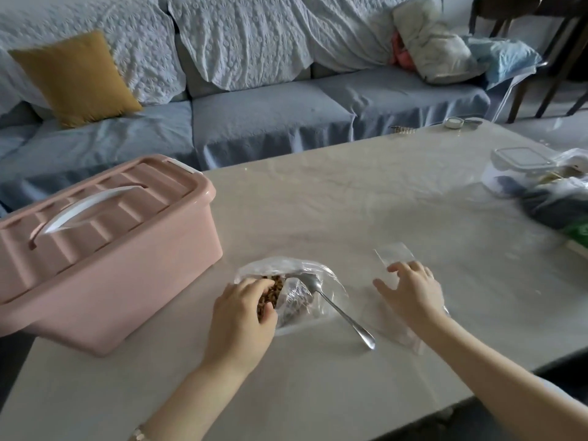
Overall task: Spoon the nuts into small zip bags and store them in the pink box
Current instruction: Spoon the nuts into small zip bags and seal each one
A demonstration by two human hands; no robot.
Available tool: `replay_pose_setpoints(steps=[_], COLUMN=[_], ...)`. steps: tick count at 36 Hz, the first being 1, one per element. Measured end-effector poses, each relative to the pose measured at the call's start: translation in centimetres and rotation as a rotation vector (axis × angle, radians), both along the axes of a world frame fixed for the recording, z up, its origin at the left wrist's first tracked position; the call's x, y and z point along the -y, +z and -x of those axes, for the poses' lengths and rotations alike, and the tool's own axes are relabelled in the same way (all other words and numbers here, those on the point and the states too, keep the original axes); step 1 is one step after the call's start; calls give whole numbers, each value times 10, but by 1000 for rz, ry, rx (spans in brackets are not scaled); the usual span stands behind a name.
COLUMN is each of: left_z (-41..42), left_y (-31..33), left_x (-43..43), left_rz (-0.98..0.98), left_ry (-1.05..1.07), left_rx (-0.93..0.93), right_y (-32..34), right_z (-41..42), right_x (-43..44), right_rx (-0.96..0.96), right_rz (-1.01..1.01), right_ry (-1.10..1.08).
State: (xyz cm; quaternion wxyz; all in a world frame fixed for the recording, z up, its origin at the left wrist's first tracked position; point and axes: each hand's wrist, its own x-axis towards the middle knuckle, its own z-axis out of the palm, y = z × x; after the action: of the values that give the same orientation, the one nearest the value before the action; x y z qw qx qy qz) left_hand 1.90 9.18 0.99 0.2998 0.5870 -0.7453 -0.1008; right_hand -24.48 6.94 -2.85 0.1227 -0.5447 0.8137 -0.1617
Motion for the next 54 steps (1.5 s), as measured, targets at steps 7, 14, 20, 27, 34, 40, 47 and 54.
replay_pose_setpoints(steps=[7,14,20,27,34,40,47,54], left_z=[11,6,19,15,-11,-20,-19,-3], left_y=[8,9,23,38,36,34,29,33], left_x=[-16,-19,-19,-26,-20,-17,-21,-30], left_rz=[-237,-253,46,-130,-393,-454,-154,144], left_ry=[12,-81,-382,-204,110,173,227,182], left_rx=[-14,-95,-19,-285,-805,-910,-551,-165], right_y=[-12,1,59,85,74,86,93,97], right_z=[23,15,-50,-93,-105,-118,-128,-133], right_x=[-6,-16,-30,-36,-36,-34,-36,-42], right_rx=[-233,-258,-206,85,753,1140,1235,1187], right_rz=[-296,83,532,345,18,-62,-81,158], right_ry=[143,214,775,871,535,392,380,284])
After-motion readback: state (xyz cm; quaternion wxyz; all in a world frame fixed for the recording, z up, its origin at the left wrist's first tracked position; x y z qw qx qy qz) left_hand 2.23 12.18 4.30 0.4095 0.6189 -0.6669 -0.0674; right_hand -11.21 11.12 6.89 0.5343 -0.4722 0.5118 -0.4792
